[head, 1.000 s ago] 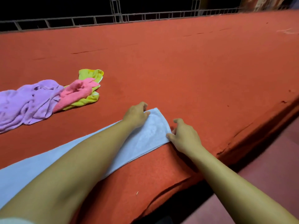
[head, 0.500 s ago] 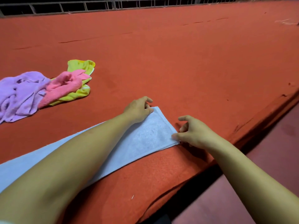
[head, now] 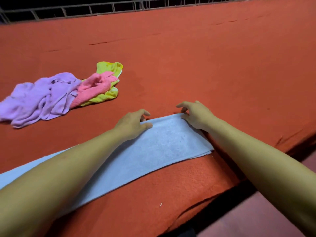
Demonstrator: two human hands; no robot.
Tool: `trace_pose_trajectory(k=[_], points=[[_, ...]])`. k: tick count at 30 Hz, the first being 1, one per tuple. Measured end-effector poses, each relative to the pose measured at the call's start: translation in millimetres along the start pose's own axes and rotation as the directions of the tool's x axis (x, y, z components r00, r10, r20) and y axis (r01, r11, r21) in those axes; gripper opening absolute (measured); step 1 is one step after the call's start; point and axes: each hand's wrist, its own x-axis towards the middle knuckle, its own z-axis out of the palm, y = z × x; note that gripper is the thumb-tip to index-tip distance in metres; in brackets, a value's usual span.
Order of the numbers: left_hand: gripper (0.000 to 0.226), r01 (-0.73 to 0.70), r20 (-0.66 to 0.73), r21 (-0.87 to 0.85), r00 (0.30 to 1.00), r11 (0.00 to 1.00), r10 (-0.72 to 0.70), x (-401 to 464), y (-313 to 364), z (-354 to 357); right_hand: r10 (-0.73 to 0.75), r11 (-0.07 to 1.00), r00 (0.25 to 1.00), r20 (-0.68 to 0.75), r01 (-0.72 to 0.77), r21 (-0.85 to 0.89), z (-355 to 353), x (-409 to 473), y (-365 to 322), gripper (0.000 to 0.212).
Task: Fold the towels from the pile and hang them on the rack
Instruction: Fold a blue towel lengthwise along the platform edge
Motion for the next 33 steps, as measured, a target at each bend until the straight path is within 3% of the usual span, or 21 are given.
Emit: trace_pose_trajectory(k=[3, 7, 16, 24, 33], points=[[0.041, 0.013, -0.017, -0.095, 1.0, 0.995, -0.015, -1, -4, -5, -0.01, 1.0, 0.999, -0.035, 0.01, -0.001, -5, 0, -2, 0.046], [0.044, 0.03, -0.018, -0.154, 0.999, 0.988, -0.033, -10, -7, -11, 0.047, 0.985, 0.996, -0.081, -0.033, 0.171, -18, -7, -1, 0.054], [0.042, -0.037, -0.164, -0.237, 0.986, 0.971, -0.002, -63, 0, -38, -0.004, 0.978, 0.987, -0.163, 0.038, 0.206, -42, -56, -9, 0.054], [0.05, -0.183, -0.242, -0.181, 0.961, 0.966, 0.137, -138, 25, -15, -0.097, 0.983, 0.98, -0.176, 0.122, 0.138, -28, -131, 3, 0.05], [0.037, -0.192, -0.213, -0.001, 0.959, 0.981, 0.187, -160, 24, 22, -0.185, 0.983, 0.967, -0.176, 0.185, -0.016, -22, -160, 7, 0.048]])
